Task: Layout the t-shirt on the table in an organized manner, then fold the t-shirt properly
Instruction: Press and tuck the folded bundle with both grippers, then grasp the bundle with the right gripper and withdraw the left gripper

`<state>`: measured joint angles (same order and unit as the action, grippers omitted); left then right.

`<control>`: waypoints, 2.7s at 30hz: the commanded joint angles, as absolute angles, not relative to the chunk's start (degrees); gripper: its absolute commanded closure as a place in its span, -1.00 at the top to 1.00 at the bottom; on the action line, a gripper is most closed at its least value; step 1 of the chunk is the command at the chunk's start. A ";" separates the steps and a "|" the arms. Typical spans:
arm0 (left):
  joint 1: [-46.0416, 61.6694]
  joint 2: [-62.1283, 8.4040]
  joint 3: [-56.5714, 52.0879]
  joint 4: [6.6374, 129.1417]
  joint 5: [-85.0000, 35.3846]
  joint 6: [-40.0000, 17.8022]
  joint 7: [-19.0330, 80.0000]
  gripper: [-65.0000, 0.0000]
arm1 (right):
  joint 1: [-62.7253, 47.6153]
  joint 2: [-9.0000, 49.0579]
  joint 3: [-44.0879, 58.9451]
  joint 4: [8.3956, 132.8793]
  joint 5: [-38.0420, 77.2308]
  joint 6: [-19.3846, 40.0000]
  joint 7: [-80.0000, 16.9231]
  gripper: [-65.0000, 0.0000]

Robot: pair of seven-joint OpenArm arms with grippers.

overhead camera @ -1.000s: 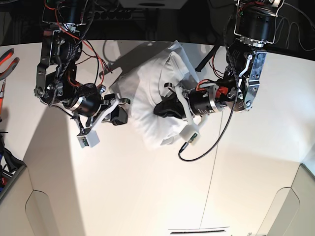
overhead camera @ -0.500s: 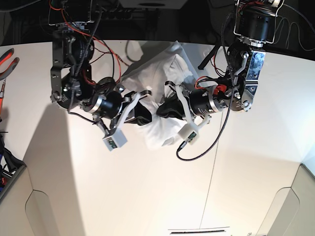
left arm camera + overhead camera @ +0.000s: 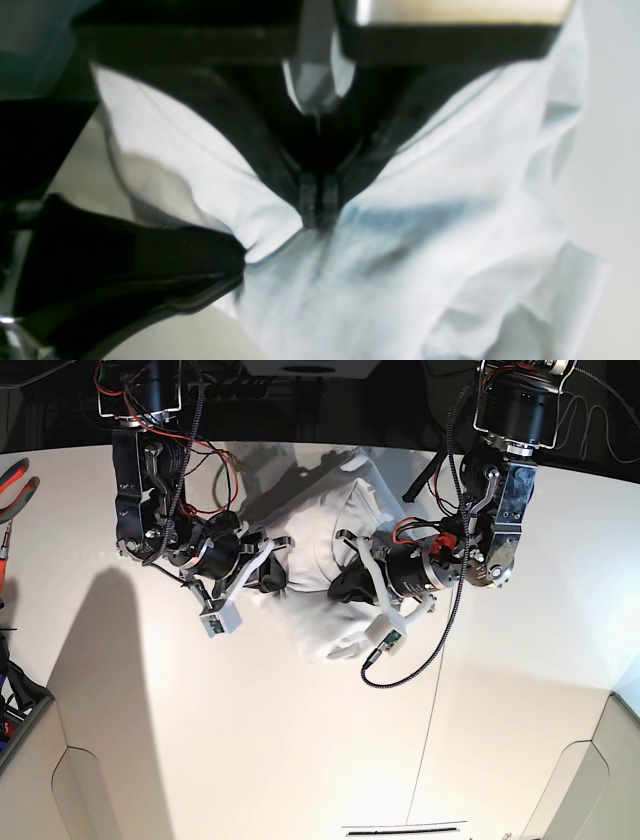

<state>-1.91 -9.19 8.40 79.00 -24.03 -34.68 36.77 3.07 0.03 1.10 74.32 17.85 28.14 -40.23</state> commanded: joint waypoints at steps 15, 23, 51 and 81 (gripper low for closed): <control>-6.04 -9.54 4.29 83.40 -30.15 -33.98 39.94 -1.00 | 3.40 1.10 1.10 82.50 20.45 27.20 -51.46 -1.00; -6.35 -9.54 0.30 92.36 -42.98 -38.85 51.55 -1.00 | 3.46 1.10 1.10 95.96 22.26 27.20 -52.95 -1.00; 9.67 -9.54 0.40 95.44 -50.83 -40.00 57.98 -1.00 | 19.51 0.47 -6.15 65.98 23.46 32.18 -38.22 -1.00; 5.85 -9.54 0.30 89.36 -54.37 -40.00 54.70 -1.00 | 19.53 -1.58 -6.35 64.07 6.94 23.79 -26.81 -1.00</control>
